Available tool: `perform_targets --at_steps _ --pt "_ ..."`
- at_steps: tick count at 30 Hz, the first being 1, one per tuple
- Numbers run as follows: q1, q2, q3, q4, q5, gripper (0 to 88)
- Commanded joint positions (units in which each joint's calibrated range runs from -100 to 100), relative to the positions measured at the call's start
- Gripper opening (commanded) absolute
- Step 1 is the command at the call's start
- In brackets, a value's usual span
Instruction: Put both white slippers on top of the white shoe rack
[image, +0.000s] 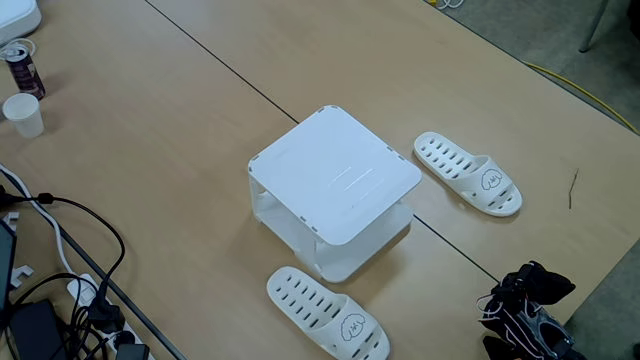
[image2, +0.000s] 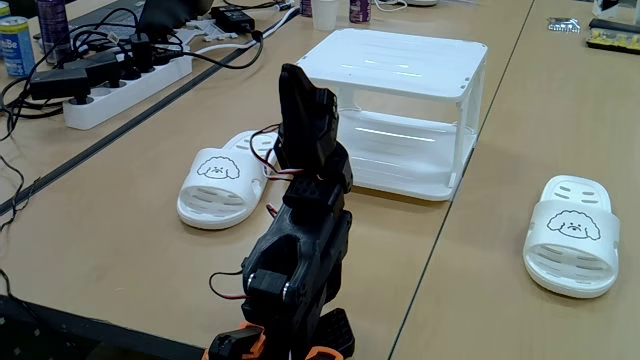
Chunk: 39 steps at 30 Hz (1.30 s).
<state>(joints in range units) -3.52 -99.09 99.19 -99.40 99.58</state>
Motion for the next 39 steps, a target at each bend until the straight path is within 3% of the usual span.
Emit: perform_targets --at_steps 1,18,39 --pt "0.1 0.2 0.4 -0.3 0.4 0.7" --pt "0.2 1.4 0.4 0.0 0.4 0.7" --pt "2.6 34.9 0.4 0.3 0.4 0.7"
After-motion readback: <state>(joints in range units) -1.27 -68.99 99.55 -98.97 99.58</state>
